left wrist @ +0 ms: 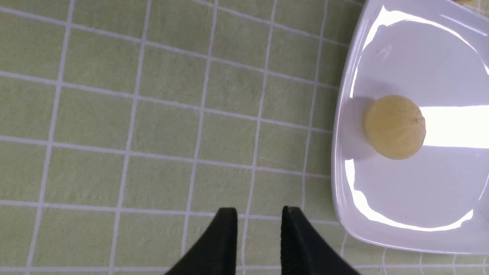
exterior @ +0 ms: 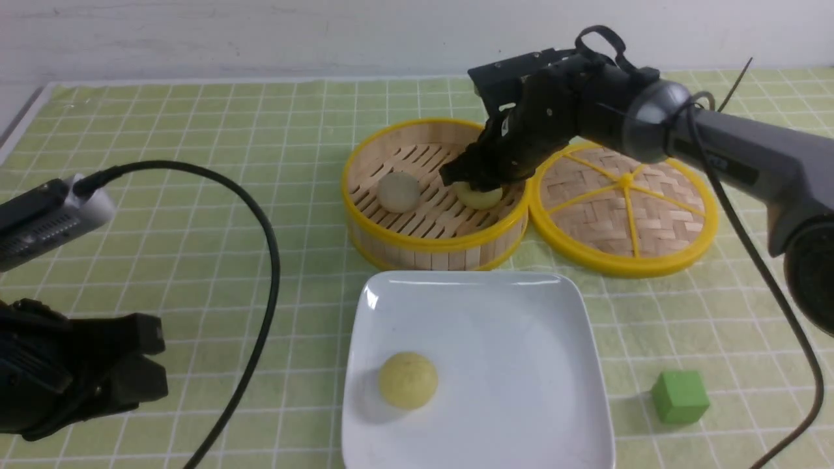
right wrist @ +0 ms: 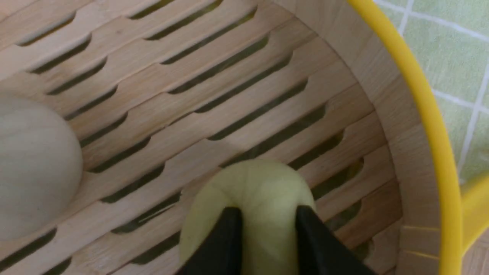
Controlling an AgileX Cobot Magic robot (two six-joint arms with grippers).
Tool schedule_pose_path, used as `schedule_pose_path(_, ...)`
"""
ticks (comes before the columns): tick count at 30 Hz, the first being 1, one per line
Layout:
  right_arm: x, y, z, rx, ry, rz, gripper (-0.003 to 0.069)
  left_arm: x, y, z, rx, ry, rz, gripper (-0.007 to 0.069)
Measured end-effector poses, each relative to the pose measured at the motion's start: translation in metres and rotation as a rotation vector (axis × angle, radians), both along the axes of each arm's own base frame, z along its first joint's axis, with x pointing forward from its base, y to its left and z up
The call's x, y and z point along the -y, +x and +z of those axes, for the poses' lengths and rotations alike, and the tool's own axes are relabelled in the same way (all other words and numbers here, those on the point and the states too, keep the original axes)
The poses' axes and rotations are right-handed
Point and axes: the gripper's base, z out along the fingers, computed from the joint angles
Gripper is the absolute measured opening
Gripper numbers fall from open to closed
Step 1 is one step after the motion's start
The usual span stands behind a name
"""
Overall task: Put the steamed buns into the plate on the green tablecloth.
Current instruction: 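Reach toward a bun in the bamboo steamer with the right gripper, then move the steamed bun from the bamboo steamer onto the white plate with the right gripper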
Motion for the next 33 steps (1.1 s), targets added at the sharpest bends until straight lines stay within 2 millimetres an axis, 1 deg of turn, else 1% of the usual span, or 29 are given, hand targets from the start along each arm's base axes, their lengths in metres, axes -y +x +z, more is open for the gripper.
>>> schedule_pose_path(1, 0.0, -0.003, 0.006, -0.013, 0.017, -0.007, 0.006, 0.0, 0.0, 0.0, 0.0, 0.0, 0.0, 0.0204)
schedule_pose_path(2, 0.001, -0.006, 0.014, -0.022, 0.029, -0.011, 0.0028, 0.0, 0.0, 0.0, 0.0, 0.0, 0.0, 0.0206)
schedule_pose_path(4, 0.003, -0.013, 0.031, -0.045, 0.042, -0.012, 0.0017, 0.0, 0.0, 0.0, 0.0, 0.0, 0.0, 0.021)
schedule_pose_path(5, 0.006, -0.022, 0.054, -0.044, 0.047, -0.008, 0.0017, 0.0, 0.0, 0.0, 0.0, 0.0, 0.0, 0.0211)
schedule_pose_path(6, 0.008, -0.027, 0.064, -0.051, 0.044, -0.005, 0.0017, 0.0, 0.0, 0.0, 0.0, 0.0, 0.0, 0.0213)
schedule_pose_path(7, 0.013, -0.037, 0.085, -0.051, 0.044, -0.002, 0.0017, 0.0, 0.0, 0.0, 0.0, 0.0, 0.0, 0.0214)
schedule_pose_path(8, 0.019, -0.05, 0.112, -0.041, 0.047, 0.001, 0.0017, 0.0, 0.0, 0.0, 0.0, 0.0, 0.0, 0.0214)
schedule_pose_path(9, 0.025, -0.063, 0.132, -0.048, 0.042, 0.004, 0.0017, 0.0, 0.0, 0.0, 0.001, 0.0, 0.001, 0.0215)
schedule_pose_path(10, 0.03, -0.074, 0.147, -0.059, 0.038, 0.003, 0.0017, 0.0, 0.001, 0.0, 0.008, 0.0, 0.003, 0.0216)
schedule_pose_path(11, 0.038, -0.091, 0.164, -0.089, 0.035, -0.009, 0.0017, -0.001, 0.002, 0.001, 0.019, 0.003, 0.007, 0.0217)
schedule_pose_path(12, 0.045, -0.105, 0.171, -0.126, 0.032, -0.026, 0.0018, -0.001, 0.002, 0.001, 0.025, 0.003, 0.009, 0.0218)
schedule_pose_path(13, 0.045, -0.105, 0.169, -0.141, 0.028, -0.03, 0.0018, -0.001, 0.002, 0.001, 0.027, 0.003, 0.01, 0.0218)
schedule_pose_path(14, 0.05, -0.125, 0.169, -0.202, 0.019, -0.049, 0.002, -0.001, 0.003, 0.002, 0.038, 0.005, 0.014, 0.022)
schedule_pose_path(16, 0.049, -0.138, 0.147, -0.275, -0.008, -0.052, 0.0024, -0.001, 0.005, 0.002, 0.055, 0.006, 0.02, 0.0223)
schedule_pose_path(17, 0.047, -0.14, 0.145, -0.276, -0.006, -0.05, 0.0024, -0.001, 0.005, 0.003, 0.056, 0.006, 0.02, 0.0223)
schedule_pose_path(18, 0.035, -0.15, 0.111, -0.319, -0.012, -0.032, 0.0031, -0.002, 0.006, 0.003, 0.067, 0.007, 0.024, 0.0227)
schedule_pose_path(19, 0.035, -0.15, 0.107, -0.322, -0.011, -0.034, 0.0031, -0.002, 0.006, 0.003, 0.067, 0.007, 0.024, 0.0227)
schedule_pose_path(20, 0.028, -0.154, 0.092, -0.335, -0.007, -0.021, 0.0034, -0.002, 0.006, 0.003, 0.067, 0.007, 0.024, 0.0229)
schedule_pose_path(21, 0.021, -0.16, 0.067, -0.36, -0.004, -0.011, 0.0037, -0.002, 0.006, 0.003, 0.066, 0.009, 0.024, 0.0232)
schedule_pose_path(22, 0.013, -0.164, 0.048, -0.36, 0.017, -0.005, 0.0042, -0.002, 0.006, 0.002, 0.063, 0.009, 0.024, 0.0234)
schedule_pose_path(23, 0.01, -0.165, 0.036, -0.368, 0.025, -0.009, 0.0048, -0.002, 0.007, 0.002, 0.059, 0.009, 0.024, 0.0234)
schedule_pose_path(25, 0.006, -0.166, 0.019, -0.371, 0.044, -0.025, 0.0068, -0.002, 0.008, 0.0, 0.047, 0.009, 0.023, 0.0234)
schedule_pose_path(27, 0.005, -0.163, 0.004, -0.363, 0.056, -0.039, 0.0118, -0.002, 0.011, -0.003, 0.033, 0.01, 0.023, 0.0235)
schedule_pose_path(28, 0.004, -0.162, 0.0, -0.362, 0.057, -0.041, 0.0147, -0.002, 0.012, -0.004, 0.025, 0.01, 0.023, 0.0237)
schedule_pose_path(29, 0.004, -0.161, -0.005, -0.369, 0.053, -0.043, 0.0199, -0.002, 0.013, -0.005, 0.02, 0.01, 0.023, 0.0237)
schedule_pose_path(31, 0.004, -0.161, -0.007, -0.388, 0.04, -0.043, 0.03, -0.001, 0.014, -0.006, 0.014, 0.01, 0.023, 0.0237)
schedule_pose_path(32, 0.004, -0.162, -0.007, -0.392, 0.038, -0.043, 0.03, -0.001, 0.014, -0.006, 0.014, 0.01, 0.023, 0.0237)
schedule_pose_path(33, 0.005, -0.162, -0.005, -0.412, 0.027, -0.044, 0.0349, -0.001, 0.014, -0.006, 0.015, 0.01, 0.024, 0.0237)
